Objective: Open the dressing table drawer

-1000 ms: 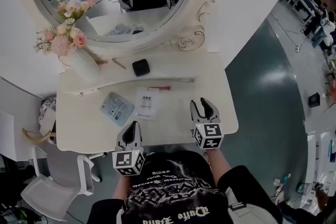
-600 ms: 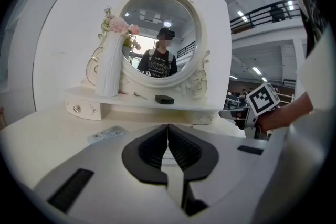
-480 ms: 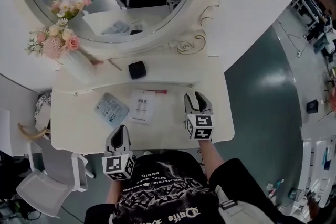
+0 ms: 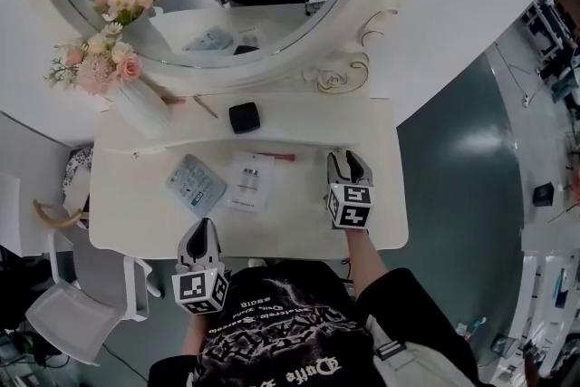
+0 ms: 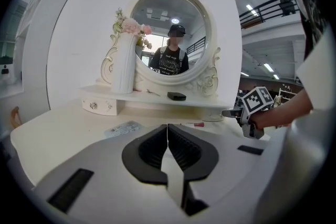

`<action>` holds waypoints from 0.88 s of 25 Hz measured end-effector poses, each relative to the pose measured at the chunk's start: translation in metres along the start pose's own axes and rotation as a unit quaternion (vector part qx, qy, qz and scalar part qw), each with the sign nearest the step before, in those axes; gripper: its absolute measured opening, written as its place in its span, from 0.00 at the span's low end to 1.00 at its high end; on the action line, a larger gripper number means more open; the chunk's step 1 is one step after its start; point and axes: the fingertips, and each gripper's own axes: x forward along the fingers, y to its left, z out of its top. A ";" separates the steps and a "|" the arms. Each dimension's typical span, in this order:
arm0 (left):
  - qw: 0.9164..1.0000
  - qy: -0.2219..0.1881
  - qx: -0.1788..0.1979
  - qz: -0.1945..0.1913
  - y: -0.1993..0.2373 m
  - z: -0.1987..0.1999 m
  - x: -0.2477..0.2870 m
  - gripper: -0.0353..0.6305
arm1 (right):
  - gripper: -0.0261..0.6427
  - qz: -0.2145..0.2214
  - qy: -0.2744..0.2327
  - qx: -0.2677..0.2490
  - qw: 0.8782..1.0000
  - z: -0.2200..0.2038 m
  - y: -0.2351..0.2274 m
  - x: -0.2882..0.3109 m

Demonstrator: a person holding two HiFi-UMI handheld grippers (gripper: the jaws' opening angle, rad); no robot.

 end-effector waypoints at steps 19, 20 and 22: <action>0.999 0.009 -0.007 0.031 0.000 -0.003 0.007 0.08 | 0.19 -0.002 0.031 -0.018 0.999 -0.011 -0.008 0.031; 0.999 0.010 -0.009 0.034 0.001 -0.004 0.007 0.08 | 0.19 -0.001 0.032 -0.019 0.999 -0.011 -0.009 0.031; 0.999 0.010 -0.013 0.039 0.004 -0.005 0.005 0.08 | 0.19 0.001 0.034 -0.022 0.999 -0.011 -0.009 0.031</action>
